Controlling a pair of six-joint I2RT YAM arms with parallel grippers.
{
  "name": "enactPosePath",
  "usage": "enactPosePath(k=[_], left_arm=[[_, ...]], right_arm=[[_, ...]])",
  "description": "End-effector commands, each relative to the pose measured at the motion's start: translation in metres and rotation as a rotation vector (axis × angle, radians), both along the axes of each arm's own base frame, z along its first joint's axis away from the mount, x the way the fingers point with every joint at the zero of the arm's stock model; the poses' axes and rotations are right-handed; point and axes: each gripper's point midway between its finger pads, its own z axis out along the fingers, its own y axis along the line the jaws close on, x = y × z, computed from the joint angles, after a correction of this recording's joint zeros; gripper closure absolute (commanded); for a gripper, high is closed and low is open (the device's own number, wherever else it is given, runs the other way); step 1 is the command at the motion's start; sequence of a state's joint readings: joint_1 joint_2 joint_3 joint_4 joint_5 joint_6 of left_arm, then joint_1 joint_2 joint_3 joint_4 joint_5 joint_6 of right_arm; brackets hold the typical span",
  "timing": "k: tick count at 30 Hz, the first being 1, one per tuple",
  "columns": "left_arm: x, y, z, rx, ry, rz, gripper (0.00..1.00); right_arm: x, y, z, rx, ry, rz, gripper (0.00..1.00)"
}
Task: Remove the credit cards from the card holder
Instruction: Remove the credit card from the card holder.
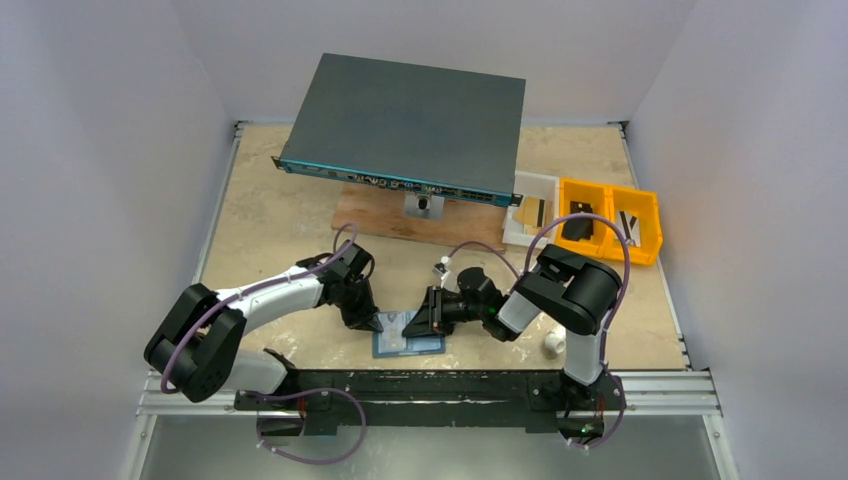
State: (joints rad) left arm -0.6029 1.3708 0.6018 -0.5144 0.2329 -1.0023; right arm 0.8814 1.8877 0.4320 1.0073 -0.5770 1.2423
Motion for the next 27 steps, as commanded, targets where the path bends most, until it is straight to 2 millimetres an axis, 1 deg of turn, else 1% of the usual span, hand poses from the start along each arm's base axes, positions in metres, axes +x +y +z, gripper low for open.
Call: enactPosePath(k=[1,9,15,23,27], left_arm=[[-0.018,0.036,-0.036,0.180,0.043,-0.010,1.00],[-0.019,0.036,-0.038,0.179,0.049,-0.008,1.00],[-0.020,0.036,-0.039,0.181,0.052,-0.010,1.00],[-0.023,0.039,-0.039,0.186,0.051,-0.001,1.00],[-0.022,0.038,-0.037,0.179,0.045,-0.002,1.00]], right_arm=[[-0.002,0.007,0.014,0.069,-0.011,0.026,0.81],[-0.007,0.007,0.025,0.141,0.002,0.036,0.81],[-0.005,0.009,0.031,0.188,0.015,0.025,0.82],[0.004,0.001,0.028,0.178,0.020,-0.032,0.82],[0.007,0.004,0.028,0.181,0.019,-0.037,0.82]])
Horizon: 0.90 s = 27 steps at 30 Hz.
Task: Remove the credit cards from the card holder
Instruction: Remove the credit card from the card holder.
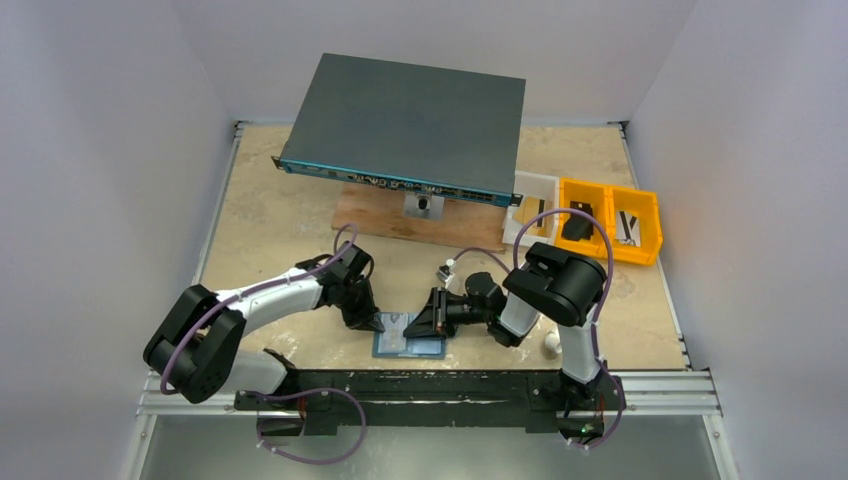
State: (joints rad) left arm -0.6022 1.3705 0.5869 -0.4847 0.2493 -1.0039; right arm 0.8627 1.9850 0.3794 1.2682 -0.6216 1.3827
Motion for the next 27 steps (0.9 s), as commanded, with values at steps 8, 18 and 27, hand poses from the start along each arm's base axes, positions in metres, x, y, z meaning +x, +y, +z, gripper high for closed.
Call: enactPosePath(k=[8,18,27], left_arm=[[-0.022,0.034,-0.031,0.179,0.033,-0.006,1.00],[-0.026,0.039,-0.034,0.211,0.047,0.017,1.00],[-0.027,0.052,-0.035,0.275,0.049,0.040,1.00]], right_arm=[[0.019,0.013,0.012,0.019,-0.073,-0.032,0.84],[0.016,0.002,0.008,-0.010,-0.071,-0.059,0.96],[0.020,-0.019,-0.003,-0.065,-0.061,-0.122,1.00]])
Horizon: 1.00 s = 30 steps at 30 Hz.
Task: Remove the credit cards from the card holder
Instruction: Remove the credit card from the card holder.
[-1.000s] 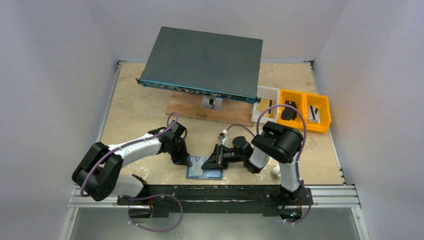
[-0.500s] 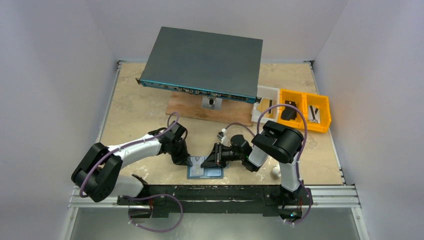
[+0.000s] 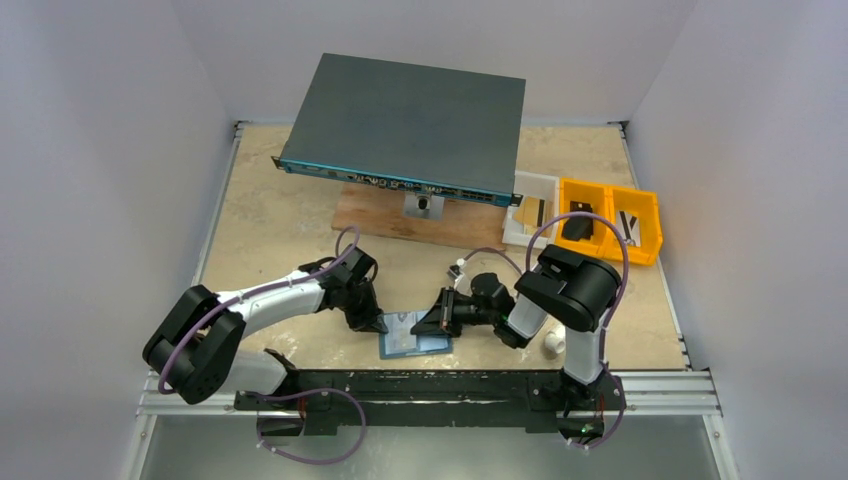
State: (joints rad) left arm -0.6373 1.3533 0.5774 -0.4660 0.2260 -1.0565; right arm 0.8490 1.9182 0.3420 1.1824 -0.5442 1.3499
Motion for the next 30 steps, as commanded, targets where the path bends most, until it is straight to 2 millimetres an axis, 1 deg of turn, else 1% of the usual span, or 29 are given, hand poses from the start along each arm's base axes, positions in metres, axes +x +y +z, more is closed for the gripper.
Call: enactPosePath(k=[1,9,13,16,17,21,25,30], left_arm=[[-0.026,0.058,-0.037,0.278,0.067,0.020,1.00],[-0.025,0.060,-0.038,0.288,0.071,0.025,1.00],[-0.025,0.061,-0.037,0.295,0.068,0.026,1.00],[-0.025,0.061,-0.037,0.293,0.070,0.023,1.00],[-0.025,0.060,-0.038,0.294,0.071,0.023,1.00],[-0.024,0.058,-0.037,0.286,0.071,0.018,1.00],[-0.022,0.056,-0.036,0.279,0.066,0.014,1.00],[-0.022,0.055,-0.037,0.274,0.068,0.010,1.00]], right_arm=[[0.011,-0.009,0.002,-0.011,-0.045,-0.046,1.00],[0.013,-0.016,-0.007,-0.074,-0.051,-0.063,1.00],[0.016,-0.026,-0.016,-0.156,-0.052,-0.079,1.00],[0.019,-0.027,-0.015,-0.177,-0.071,-0.079,1.00],[0.020,-0.027,-0.013,-0.172,-0.077,-0.080,0.99],[0.018,-0.018,-0.006,-0.117,-0.086,-0.045,0.91],[0.017,-0.010,0.000,-0.040,-0.064,-0.031,0.87],[0.015,-0.006,0.003,0.013,-0.045,-0.024,0.86]])
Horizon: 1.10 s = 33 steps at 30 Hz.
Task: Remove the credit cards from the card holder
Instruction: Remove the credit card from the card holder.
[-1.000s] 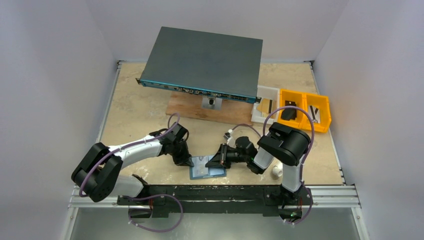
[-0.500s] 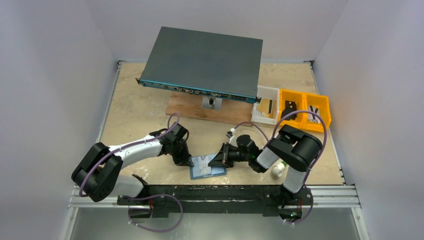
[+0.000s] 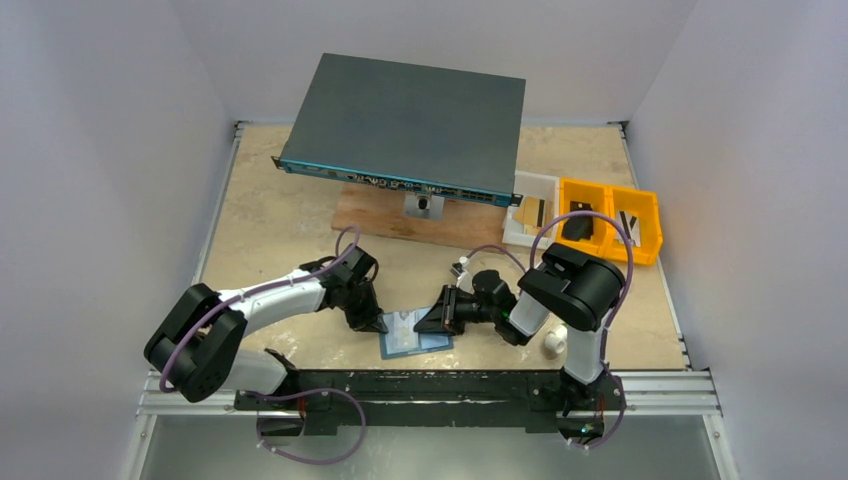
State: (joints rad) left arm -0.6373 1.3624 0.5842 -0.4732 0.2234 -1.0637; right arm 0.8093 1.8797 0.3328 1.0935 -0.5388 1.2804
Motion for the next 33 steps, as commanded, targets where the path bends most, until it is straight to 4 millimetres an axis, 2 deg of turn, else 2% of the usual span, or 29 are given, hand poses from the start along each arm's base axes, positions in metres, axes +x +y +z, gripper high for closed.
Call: enactPosePath(k=[1,8,15,20,29,33], left_arm=[[-0.022,0.055,-0.036,0.267,0.060,0.001,1.00],[-0.023,0.055,-0.037,0.270,0.064,0.005,1.00],[-0.023,0.058,-0.036,0.284,0.063,0.005,1.00],[-0.024,0.060,-0.036,0.289,0.063,0.006,1.00],[-0.023,0.059,-0.036,0.286,0.061,0.005,1.00],[-0.021,0.056,-0.036,0.274,0.061,-0.004,1.00]], right_arm=[[0.006,0.007,0.012,0.074,-0.019,-0.003,0.86],[0.004,-0.001,0.011,0.052,-0.015,-0.031,1.00],[0.010,-0.015,0.006,-0.026,-0.045,-0.083,1.00],[0.013,-0.028,-0.007,-0.143,-0.051,-0.101,1.00],[0.018,-0.034,0.000,-0.169,-0.099,-0.109,1.00],[0.016,-0.019,0.009,-0.107,-0.119,-0.037,0.84]])
